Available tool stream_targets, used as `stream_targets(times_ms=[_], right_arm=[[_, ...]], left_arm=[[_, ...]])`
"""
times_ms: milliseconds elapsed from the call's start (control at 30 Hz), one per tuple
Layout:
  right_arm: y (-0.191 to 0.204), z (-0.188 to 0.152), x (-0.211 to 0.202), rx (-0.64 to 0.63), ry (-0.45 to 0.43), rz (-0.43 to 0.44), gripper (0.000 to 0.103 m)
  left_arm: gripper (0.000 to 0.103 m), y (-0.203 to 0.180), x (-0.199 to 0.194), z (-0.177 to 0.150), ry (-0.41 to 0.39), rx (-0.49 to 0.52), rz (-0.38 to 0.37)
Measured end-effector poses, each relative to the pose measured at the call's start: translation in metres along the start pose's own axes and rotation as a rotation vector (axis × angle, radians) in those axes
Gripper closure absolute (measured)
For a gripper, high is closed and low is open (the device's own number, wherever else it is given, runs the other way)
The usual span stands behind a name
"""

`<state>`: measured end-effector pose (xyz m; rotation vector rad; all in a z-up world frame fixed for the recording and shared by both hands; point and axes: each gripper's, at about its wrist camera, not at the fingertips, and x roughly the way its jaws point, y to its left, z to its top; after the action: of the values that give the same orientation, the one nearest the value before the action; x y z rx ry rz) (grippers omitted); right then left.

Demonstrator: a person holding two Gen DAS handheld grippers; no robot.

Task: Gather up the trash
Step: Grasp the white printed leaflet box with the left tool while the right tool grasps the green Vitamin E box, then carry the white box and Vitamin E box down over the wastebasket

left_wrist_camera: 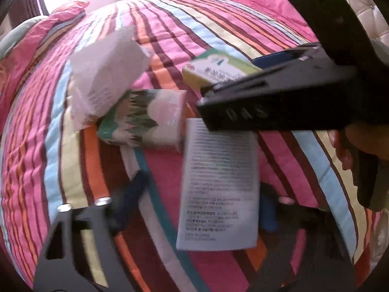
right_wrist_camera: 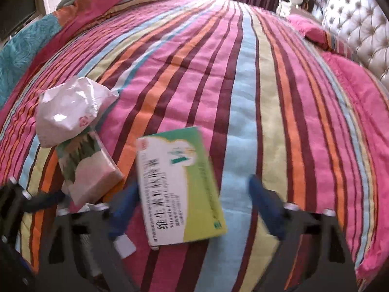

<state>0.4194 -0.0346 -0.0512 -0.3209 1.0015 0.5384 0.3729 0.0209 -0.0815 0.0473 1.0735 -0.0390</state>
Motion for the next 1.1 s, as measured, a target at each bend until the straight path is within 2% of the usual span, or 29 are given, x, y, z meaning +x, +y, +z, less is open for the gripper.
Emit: stream_targets(times_ms=[67, 100, 300, 367, 533, 733, 900, 1100], right_arm=[[0.004, -0.002, -0.003, -0.015, -0.004, -0.005, 0.050], [0.007, -0.003, -0.004, -0.025, -0.003, -0.012, 0.050], [0.009, -0.022, -0.022, -0.045, -0.001, -0.023, 0.050], [0.005, -0.031, -0.029, -0.028, -0.001, -0.025, 0.050], [0.010, -0.062, -0.058, -0.025, -0.021, -0.025, 0.050], [0.025, -0.102, -0.095, -0.016, -0.052, -0.043, 0.050], [0.038, -0.132, -0.111, 0.015, -0.059, -0.005, 0.050], [0.059, -0.167, -0.133, -0.002, -0.068, 0.023, 0.050]], left_arm=[[0.046, -0.001, -0.002, 0.002, 0.003, 0.003, 0.001], [0.055, 0.000, -0.003, 0.002, 0.003, 0.003, 0.001], [0.055, 0.005, -0.011, -0.005, 0.004, -0.032, -0.018], [0.055, 0.002, -0.019, -0.012, -0.007, -0.022, -0.038], [0.055, -0.006, -0.042, -0.034, -0.018, 0.000, -0.035], [0.055, -0.007, -0.077, -0.072, -0.038, 0.006, -0.022], [0.055, -0.002, -0.099, -0.117, -0.029, 0.008, -0.017], [0.055, 0.004, -0.111, -0.155, -0.009, 0.004, -0.011]])
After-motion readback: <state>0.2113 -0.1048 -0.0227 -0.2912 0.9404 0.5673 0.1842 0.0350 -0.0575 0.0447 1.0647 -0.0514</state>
